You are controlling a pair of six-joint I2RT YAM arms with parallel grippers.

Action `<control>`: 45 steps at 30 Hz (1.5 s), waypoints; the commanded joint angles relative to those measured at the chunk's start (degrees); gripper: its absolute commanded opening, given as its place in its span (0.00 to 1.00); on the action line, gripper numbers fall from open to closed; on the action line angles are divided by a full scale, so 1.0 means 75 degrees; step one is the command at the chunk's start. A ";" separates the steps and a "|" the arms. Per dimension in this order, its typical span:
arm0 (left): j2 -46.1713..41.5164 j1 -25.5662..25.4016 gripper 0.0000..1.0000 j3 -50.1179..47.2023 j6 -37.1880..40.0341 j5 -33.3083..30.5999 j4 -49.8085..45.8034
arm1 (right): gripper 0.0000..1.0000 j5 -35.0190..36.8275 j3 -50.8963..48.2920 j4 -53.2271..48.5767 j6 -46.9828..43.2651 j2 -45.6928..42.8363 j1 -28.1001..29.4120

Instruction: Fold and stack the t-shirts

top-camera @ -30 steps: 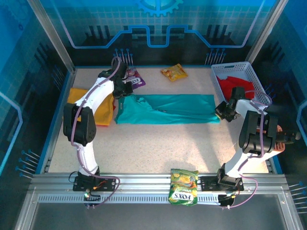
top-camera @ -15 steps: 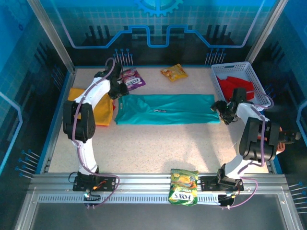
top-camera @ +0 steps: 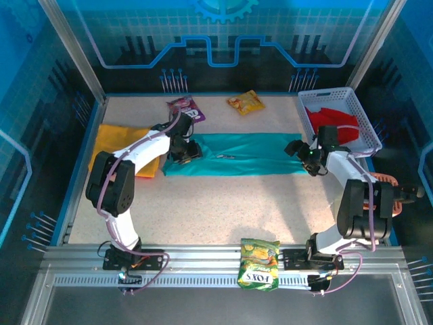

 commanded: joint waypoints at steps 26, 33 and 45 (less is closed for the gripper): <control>-0.0749 0.0592 0.41 -0.1253 0.0540 -0.1081 0.0117 | 0.93 0.0156 0.1522 0.1191 0.0173 0.2157 0.0152; -0.1592 0.0627 0.43 -0.1947 0.0388 -0.0846 0.0254 | 0.97 0.0577 0.1707 0.0710 -0.0513 0.1383 0.0345; -0.0594 0.1071 0.41 -0.2367 0.0358 -0.0978 0.0461 | 1.00 0.0895 0.2224 -0.0343 -0.0935 0.2055 0.0463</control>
